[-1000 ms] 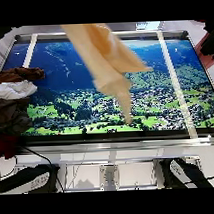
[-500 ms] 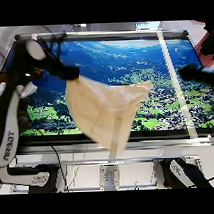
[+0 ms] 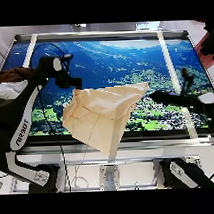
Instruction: Fold the shirts.
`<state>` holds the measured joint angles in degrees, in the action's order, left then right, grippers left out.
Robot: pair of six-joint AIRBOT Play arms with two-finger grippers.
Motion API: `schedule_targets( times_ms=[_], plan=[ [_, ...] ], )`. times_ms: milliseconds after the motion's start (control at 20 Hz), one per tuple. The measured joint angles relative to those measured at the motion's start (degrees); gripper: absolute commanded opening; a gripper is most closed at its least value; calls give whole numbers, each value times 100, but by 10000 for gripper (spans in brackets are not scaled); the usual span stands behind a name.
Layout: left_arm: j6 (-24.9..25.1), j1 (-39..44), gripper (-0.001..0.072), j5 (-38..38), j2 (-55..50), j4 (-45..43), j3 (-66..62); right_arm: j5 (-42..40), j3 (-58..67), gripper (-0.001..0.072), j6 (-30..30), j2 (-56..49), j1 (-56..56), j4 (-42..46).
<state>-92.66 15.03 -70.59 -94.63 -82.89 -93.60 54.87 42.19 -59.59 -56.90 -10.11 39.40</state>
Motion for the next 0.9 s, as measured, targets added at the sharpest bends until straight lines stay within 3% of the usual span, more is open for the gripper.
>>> schedule_targets(
  times_ms=[200, 400, 700, 900],
  plan=[
    [291, 24, 699, -33, -28, 957, -321, -1480, -48, 564, -52, -896, 916, -157],
    [713, 181, 700, -238, -66, 1370, -407, -2223, 201, 563, -363, -1679, 1163, -234],
    [1609, 1220, 700, -459, -514, 1456, -420, -2253, 678, 545, -538, -2061, 1169, 129],
    [2170, 2149, 699, -592, -901, 835, -420, -1263, 1060, 545, -669, -2068, 702, 763]
  ],
)
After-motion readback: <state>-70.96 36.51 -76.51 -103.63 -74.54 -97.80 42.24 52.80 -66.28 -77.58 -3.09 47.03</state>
